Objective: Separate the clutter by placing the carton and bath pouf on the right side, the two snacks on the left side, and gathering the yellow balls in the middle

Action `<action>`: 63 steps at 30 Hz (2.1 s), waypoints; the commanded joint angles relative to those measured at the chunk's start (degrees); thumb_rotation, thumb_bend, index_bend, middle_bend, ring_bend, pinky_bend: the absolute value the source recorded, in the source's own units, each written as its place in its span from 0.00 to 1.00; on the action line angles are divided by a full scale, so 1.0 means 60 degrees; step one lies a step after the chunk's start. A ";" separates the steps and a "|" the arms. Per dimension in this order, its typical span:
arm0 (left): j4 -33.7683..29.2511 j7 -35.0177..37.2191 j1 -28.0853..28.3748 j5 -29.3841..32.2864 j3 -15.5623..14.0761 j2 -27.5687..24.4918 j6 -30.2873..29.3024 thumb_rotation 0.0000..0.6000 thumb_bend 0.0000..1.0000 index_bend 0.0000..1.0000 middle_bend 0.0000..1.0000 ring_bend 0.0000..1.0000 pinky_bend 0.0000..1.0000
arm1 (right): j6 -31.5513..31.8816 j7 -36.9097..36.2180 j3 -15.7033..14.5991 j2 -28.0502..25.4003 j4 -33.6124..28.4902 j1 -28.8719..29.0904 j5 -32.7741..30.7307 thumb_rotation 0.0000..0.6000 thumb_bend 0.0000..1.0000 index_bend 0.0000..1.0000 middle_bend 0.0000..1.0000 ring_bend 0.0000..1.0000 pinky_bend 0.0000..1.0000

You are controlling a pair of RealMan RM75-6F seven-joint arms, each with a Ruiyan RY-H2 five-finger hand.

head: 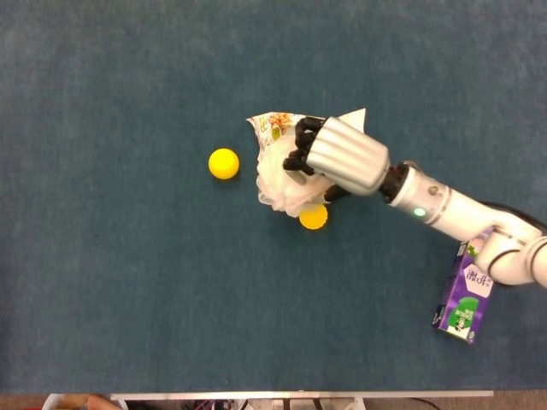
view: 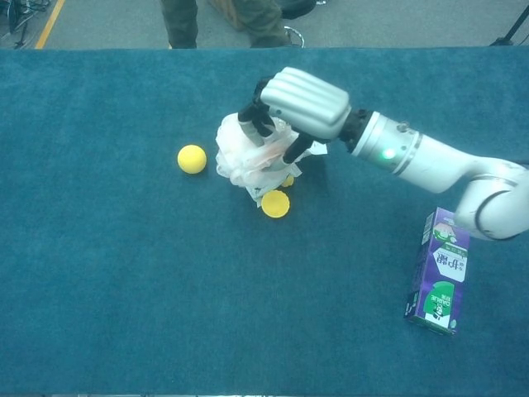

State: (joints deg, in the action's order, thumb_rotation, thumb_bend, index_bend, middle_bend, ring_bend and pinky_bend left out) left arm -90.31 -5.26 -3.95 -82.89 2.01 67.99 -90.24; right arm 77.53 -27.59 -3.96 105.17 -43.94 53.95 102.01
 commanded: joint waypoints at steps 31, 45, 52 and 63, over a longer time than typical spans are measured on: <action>-0.0011 -0.0643 0.0316 0.0007 -0.0044 0.0401 0.0319 1.00 0.45 0.32 0.16 0.09 0.20 | -0.2691 0.2917 -0.1618 -0.6506 -0.9282 -0.1710 -0.0375 1.00 0.08 0.67 0.80 0.65 0.42; 0.0150 -0.0667 0.0324 0.0001 -0.0083 0.0535 0.0323 1.00 0.45 0.32 0.16 0.09 0.20 | -0.4515 0.3549 -0.1945 -0.7972 -1.0785 -0.1472 -0.0644 1.00 0.05 0.67 0.78 0.65 0.43; 0.0174 -0.0629 0.0337 -0.0008 -0.0066 0.0562 0.0298 1.00 0.45 0.32 0.16 0.09 0.20 | -0.5468 0.4063 -0.1895 -0.8211 -1.0915 -0.1322 -0.0912 1.00 0.00 0.42 0.58 0.53 0.43; 0.0079 -0.0587 0.0340 -0.0139 -0.0099 0.0513 0.0224 1.00 0.45 0.32 0.15 0.09 0.20 | -0.5622 0.3929 -0.1646 -0.8303 -1.1049 -0.1390 -0.0786 1.00 0.00 0.06 0.28 0.38 0.43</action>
State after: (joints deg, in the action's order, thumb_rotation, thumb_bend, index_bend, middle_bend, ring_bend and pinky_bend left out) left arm -89.79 -8.76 -1.94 -83.68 1.43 71.09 -88.87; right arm 43.67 -3.86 -13.94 55.44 -110.17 45.67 97.13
